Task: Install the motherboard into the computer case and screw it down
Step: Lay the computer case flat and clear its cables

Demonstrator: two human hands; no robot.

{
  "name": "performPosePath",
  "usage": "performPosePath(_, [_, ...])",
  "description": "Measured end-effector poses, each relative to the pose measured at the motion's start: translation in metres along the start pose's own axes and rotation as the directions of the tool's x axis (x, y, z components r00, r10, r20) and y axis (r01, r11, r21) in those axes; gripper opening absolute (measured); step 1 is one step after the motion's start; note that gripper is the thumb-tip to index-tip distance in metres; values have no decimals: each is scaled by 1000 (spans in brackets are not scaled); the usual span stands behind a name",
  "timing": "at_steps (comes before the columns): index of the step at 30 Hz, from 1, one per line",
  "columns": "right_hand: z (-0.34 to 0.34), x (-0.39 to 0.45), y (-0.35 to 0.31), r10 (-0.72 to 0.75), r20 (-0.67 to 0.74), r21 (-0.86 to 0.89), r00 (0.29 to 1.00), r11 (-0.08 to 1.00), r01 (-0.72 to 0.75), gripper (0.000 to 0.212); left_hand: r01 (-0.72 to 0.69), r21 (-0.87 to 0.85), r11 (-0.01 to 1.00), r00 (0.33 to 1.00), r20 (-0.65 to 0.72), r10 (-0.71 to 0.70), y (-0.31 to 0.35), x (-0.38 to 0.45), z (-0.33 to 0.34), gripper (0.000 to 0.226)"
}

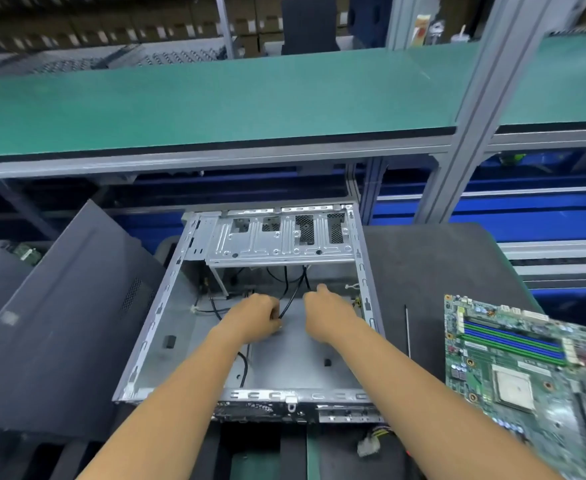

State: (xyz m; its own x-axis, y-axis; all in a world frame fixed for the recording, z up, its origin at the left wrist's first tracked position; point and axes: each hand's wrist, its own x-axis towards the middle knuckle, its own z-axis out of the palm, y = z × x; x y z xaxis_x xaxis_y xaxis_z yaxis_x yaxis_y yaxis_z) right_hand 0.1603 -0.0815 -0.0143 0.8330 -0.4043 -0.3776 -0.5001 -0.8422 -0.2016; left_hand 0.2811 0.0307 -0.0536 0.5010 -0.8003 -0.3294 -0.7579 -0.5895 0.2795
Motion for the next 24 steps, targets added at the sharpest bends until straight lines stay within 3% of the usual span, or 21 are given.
performPosePath(3, [4, 8, -20, 23, 49, 20, 999, 999, -24, 29, -9, -10, 1000, 1000, 1, 9, -20, -3, -4, 10])
performPosePath(9, [10, 23, -68, 26, 63, -3, 998, 1000, -26, 9, -22, 28, 999, 1000, 3, 22, -60, -8, -8, 15])
performPosePath(15, [14, 36, -116, 3, 40, -47, 999, 999, -1, 12, -35, -27, 999, 998, -58, 33, -102, -17, -21, 28])
performPosePath(24, [22, 55, -194, 37, 55, -41, 998, 999, -35, 16, -11, -99, 995, 997, -72, 3, -184, -34, -37, 23])
